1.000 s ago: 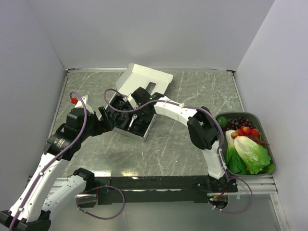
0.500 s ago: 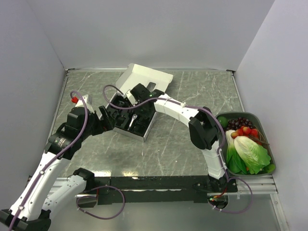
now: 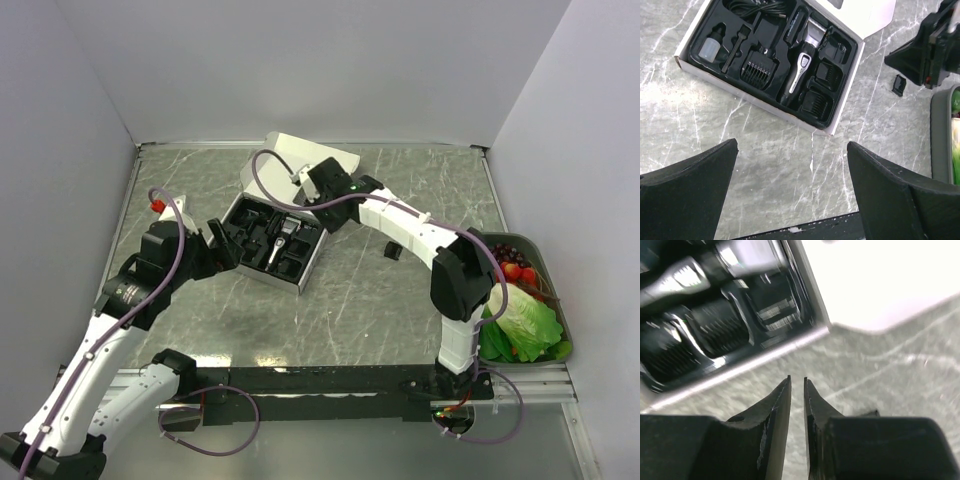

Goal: Sort the hair-cutting tools

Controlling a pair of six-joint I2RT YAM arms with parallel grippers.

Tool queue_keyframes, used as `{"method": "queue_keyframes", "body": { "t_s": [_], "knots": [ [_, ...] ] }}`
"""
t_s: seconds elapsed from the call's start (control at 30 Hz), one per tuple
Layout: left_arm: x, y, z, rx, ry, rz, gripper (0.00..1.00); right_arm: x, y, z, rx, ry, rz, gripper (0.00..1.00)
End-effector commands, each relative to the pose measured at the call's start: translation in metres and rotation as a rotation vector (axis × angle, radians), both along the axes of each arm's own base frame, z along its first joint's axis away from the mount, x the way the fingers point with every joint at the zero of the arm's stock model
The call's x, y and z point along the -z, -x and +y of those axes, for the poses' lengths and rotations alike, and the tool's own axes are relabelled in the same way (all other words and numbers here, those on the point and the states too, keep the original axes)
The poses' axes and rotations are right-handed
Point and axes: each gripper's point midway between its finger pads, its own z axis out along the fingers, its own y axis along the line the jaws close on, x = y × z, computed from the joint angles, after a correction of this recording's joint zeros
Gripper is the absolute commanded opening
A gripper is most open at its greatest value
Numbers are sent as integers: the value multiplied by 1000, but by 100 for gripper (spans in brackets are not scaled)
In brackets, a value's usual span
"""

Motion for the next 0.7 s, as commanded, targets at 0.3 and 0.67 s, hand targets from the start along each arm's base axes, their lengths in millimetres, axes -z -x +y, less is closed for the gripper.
{"method": "queue_keyframes", "body": {
  "t_s": [0.3, 0.67],
  "knots": [
    [-4, -7, -7, 39, 4, -31, 96, 5, 16, 51, -59, -162, 101, 18],
    [-3, -1, -1, 14, -1, -27, 96, 35, 10, 81, -82, -174, 174, 14]
  ]
}}
